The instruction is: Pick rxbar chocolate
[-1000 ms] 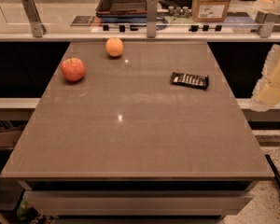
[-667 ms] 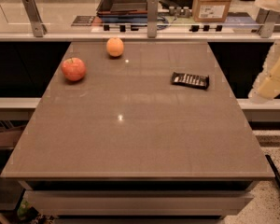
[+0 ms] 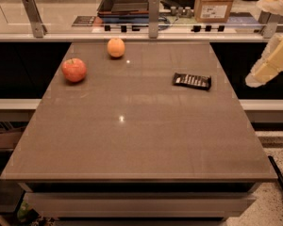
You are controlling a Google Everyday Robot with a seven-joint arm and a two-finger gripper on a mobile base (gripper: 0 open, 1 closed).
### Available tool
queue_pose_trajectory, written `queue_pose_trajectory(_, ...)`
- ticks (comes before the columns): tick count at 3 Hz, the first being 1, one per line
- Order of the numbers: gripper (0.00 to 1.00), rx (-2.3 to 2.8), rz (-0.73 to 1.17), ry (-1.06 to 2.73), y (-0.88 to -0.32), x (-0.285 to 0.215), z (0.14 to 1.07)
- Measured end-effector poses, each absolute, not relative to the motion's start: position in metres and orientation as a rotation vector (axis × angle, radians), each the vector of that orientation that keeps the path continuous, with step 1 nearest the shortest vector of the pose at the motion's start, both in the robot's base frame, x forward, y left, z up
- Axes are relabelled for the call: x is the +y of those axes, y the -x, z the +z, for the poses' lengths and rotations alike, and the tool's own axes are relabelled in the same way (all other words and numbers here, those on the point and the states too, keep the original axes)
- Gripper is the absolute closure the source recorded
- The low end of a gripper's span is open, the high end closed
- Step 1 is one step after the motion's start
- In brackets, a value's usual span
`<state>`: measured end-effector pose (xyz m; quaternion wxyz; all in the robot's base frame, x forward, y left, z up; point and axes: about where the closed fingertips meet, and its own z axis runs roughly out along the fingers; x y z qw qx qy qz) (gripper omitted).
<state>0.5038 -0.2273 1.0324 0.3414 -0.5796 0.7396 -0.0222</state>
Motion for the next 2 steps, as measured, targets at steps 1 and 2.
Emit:
queue_pose_trajectory(1,0.00,1.924,0.055,1.447,-0.530,-0.241,1.010)
queue_pose_trajectory(2,0.00,1.931,0.175,1.378,-0.557,-0.253,0.985)
